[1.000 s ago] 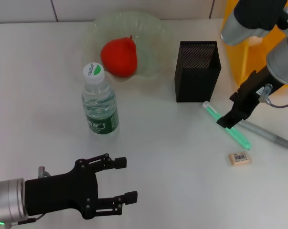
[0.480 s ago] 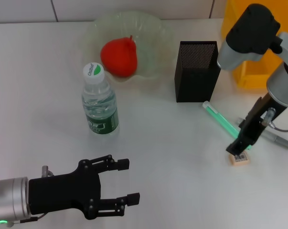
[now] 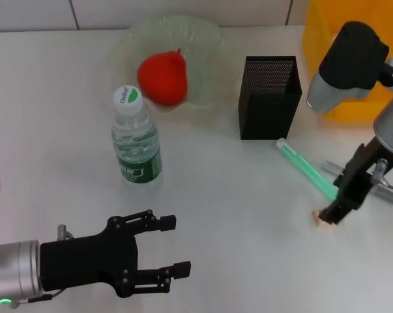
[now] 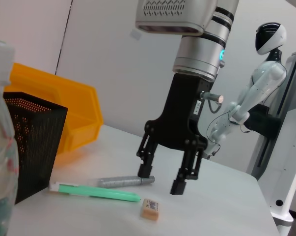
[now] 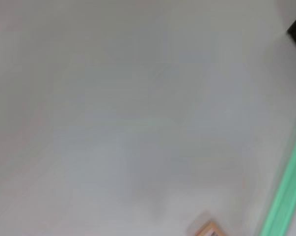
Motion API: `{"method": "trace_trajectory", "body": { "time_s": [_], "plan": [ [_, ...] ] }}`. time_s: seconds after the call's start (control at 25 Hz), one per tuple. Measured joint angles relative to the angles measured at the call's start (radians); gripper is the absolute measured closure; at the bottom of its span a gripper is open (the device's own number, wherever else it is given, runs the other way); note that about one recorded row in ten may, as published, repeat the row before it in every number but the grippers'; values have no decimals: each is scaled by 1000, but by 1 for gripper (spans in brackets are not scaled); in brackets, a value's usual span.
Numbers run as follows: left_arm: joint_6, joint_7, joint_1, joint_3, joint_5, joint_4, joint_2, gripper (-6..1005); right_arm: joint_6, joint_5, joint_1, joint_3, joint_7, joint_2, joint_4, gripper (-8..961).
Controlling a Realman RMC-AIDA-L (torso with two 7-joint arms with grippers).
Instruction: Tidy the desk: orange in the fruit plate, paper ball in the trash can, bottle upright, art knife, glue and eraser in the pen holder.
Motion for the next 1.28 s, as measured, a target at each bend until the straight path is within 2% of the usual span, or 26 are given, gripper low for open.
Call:
{"method": "trace_trajectory", "body": {
  "time_s": [0.32,0.56,0.76,1.28],
  "plan": [
    [-9,0,4,0,0,0,-3,170,209,-6,19,48,142,-1,49,282],
    [-10,1,9,0,0,0,-4,170,372,5,36,43,211,2,153,286],
    [-7,2,9,0,0,0,-5,170,429,27,52,20,214,5,237,290],
    [-8,7,12,3,19,0,-9,170,504,35,55,-20,231,6,295,300]
  ]
}}
